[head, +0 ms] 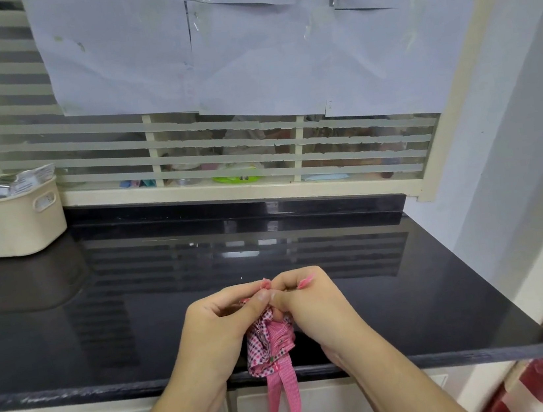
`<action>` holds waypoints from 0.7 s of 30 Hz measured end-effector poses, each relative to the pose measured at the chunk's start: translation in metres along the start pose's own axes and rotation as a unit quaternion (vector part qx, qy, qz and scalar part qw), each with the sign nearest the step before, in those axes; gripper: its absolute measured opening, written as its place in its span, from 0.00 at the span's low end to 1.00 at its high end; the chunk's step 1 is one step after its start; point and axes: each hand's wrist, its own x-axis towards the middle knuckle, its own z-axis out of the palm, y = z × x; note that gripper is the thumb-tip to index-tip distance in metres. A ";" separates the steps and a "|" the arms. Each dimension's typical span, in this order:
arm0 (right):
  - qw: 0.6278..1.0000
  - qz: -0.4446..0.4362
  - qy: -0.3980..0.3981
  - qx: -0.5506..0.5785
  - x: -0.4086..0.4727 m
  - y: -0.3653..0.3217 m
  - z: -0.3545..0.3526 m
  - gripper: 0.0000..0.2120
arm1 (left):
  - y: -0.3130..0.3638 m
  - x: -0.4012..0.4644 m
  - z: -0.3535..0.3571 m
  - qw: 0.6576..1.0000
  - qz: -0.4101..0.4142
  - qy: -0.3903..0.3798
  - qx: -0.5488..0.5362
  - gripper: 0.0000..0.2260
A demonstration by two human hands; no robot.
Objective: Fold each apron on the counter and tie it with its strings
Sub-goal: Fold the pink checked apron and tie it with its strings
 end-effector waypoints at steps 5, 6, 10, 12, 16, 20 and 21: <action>0.999 -0.028 -0.038 0.008 -0.001 0.008 -0.005 0.06 | 0.001 0.004 0.000 1.000 0.005 0.019 0.008 0.06; 0.999 -0.041 -0.019 -0.016 -0.002 0.010 -0.007 0.07 | 0.001 0.005 0.000 1.000 0.002 0.025 0.001 0.06; 0.977 -0.137 0.032 -0.163 -0.006 0.017 -0.010 0.16 | 0.000 0.003 0.000 0.999 0.017 0.000 0.039 0.07; 0.958 -0.163 0.028 -0.236 -0.009 0.019 -0.012 0.20 | -0.002 0.001 0.000 0.996 0.036 -0.011 0.079 0.08; 0.928 -0.153 0.002 -0.340 -0.018 0.024 -0.019 0.22 | -0.007 0.001 -0.005 0.998 0.022 -0.003 0.059 0.10; 0.900 -0.155 0.008 -0.407 -0.020 0.020 -0.015 0.13 | -0.011 0.002 -0.001 1.000 0.008 0.005 0.024 0.12; 0.895 -0.161 0.019 -0.416 -0.020 0.019 -0.013 0.11 | -0.012 0.002 0.000 1.000 0.006 0.007 0.014 0.12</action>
